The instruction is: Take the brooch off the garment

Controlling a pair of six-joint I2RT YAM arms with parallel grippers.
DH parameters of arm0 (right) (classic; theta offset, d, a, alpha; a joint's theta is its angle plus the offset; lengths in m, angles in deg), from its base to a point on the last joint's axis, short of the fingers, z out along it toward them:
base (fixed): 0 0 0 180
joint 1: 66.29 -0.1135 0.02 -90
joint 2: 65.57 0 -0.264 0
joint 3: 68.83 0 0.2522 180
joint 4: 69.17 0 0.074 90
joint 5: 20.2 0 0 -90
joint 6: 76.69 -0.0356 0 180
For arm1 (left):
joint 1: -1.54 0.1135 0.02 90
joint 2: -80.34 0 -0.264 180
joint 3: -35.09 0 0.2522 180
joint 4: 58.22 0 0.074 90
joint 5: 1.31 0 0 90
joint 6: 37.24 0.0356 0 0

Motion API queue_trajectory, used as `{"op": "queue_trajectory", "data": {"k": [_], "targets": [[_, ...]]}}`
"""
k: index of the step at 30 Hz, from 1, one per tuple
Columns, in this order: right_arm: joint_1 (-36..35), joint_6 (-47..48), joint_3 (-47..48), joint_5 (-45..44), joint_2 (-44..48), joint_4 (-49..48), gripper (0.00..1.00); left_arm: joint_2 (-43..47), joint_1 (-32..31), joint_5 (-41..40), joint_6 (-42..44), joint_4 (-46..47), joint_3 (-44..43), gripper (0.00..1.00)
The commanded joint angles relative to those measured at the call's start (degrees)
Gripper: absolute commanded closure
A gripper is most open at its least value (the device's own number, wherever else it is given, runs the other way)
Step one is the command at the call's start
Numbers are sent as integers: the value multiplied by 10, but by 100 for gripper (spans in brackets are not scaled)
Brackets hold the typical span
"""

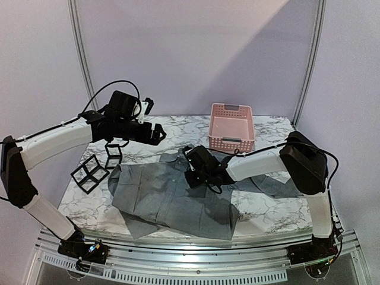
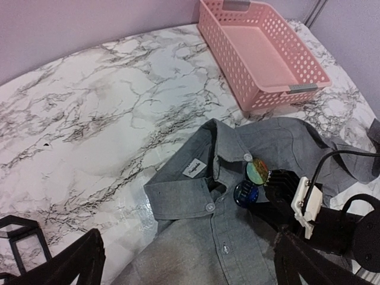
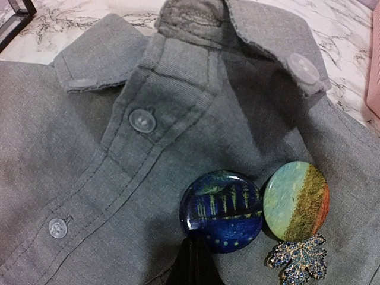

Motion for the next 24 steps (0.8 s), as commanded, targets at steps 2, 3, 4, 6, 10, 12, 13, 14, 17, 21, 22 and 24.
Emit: {"op": "queue_trajectory", "data": {"k": [2, 3, 4, 6, 10, 12, 13, 14, 17, 21, 22, 24], "targets": [[5, -8, -38, 39, 28, 6, 100, -8, 4, 9, -3, 3, 7, 1], [5, -8, -45, 40, 35, 3, 100, -8, 3, 9, -3, 2, 7, 1], [5, -9, -52, 40, 39, 1, 100, -8, 4, 9, -3, 3, 7, 0], [5, -14, -62, 35, 51, 0, 100, -7, 4, 9, -3, 3, 7, 0], [16, -18, -59, 57, 69, 13, 96, -6, 4, 9, -4, 3, 7, 0], [23, -25, -50, 69, 75, 26, 94, -7, 4, 9, -4, 3, 7, 1], [26, -28, -46, 80, 77, 31, 91, -7, 4, 9, -4, 3, 7, 0], [29, -29, -41, 87, 78, 37, 88, -6, 4, 9, -4, 2, 7, 0], [41, -33, -25, 116, 77, 57, 78, -4, 3, 9, -3, 2, 8, 0], [51, -32, -2, 151, 70, 71, 68, -5, 3, 9, -4, 2, 8, 0], [52, -28, 6, 157, 67, 77, 66, -5, 3, 9, -4, 2, 8, 0], [52, -21, 21, 164, 59, 86, 64, -6, 3, 9, -4, 2, 7, 1]]}}
